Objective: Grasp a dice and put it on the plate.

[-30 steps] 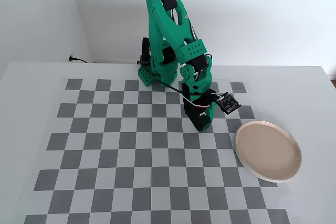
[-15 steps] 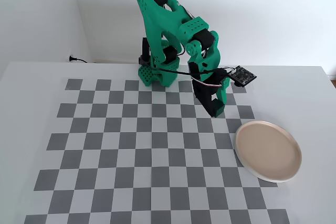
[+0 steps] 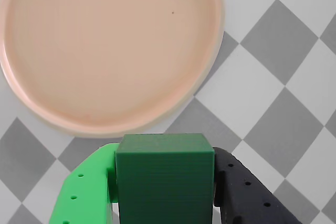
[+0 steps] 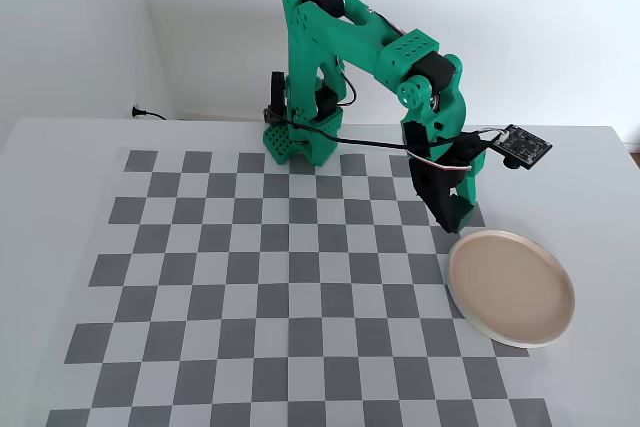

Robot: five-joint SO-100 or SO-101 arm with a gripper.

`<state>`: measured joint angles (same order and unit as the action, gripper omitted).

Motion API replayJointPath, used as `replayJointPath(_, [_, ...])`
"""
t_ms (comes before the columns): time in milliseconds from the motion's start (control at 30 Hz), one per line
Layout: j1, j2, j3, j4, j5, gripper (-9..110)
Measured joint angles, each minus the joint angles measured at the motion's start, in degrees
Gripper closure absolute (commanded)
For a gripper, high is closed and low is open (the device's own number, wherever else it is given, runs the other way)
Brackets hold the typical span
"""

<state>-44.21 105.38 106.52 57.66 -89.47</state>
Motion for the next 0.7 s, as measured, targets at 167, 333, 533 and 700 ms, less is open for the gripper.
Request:
replayJointPath(167, [-0.88, -12.39, -10.37, 0.00, 0.97, 106])
replayJointPath(333, [-2.37, -24.96, -21.97, 1.05, 1.23, 106])
replayJointPath(533, [-3.87, -41.40, -39.99, 5.45, 1.85, 106])
replayJointPath(700, [-4.31, -54.05, -55.90, 10.28, 2.72, 100])
